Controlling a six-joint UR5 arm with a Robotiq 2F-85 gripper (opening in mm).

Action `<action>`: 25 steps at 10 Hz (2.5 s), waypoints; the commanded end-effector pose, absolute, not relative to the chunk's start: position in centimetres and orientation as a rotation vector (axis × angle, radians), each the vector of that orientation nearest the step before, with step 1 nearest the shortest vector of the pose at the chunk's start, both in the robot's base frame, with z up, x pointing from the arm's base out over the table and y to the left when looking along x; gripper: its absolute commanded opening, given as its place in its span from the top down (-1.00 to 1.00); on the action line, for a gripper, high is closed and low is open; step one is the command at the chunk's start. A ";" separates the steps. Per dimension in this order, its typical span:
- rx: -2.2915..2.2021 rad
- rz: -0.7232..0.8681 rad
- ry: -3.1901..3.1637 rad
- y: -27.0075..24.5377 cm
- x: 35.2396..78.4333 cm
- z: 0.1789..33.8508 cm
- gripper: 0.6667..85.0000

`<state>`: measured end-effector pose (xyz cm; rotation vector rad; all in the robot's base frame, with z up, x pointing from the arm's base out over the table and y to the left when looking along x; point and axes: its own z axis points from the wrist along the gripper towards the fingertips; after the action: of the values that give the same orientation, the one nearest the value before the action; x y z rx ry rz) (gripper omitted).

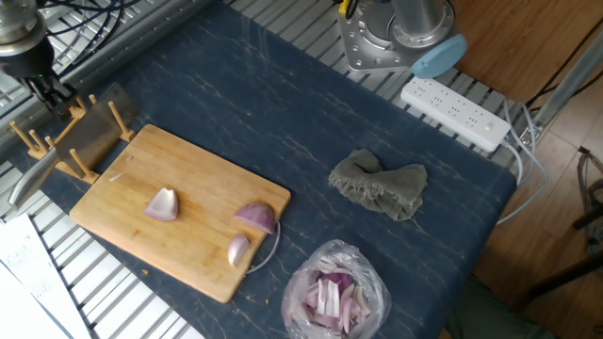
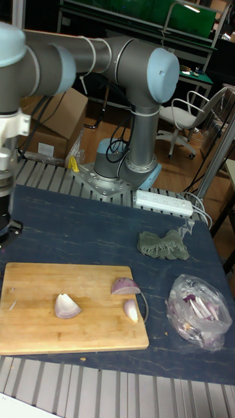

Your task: Chop the onions

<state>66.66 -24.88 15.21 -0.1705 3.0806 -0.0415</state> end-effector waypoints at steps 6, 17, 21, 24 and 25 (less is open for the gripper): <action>-0.378 0.072 3.066 -27.3 65.2 11.6 0.13; -0.435 0.155 3.076 -26.3 65.8 8.0 0.13; -0.423 0.199 3.077 -25.5 66.0 7.1 0.14; -0.426 0.206 3.090 -25.5 65.8 7.0 0.29; -0.428 0.213 3.089 -25.4 65.8 7.0 0.31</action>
<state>65.73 -25.73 7.00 -0.4342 3.0910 0.1852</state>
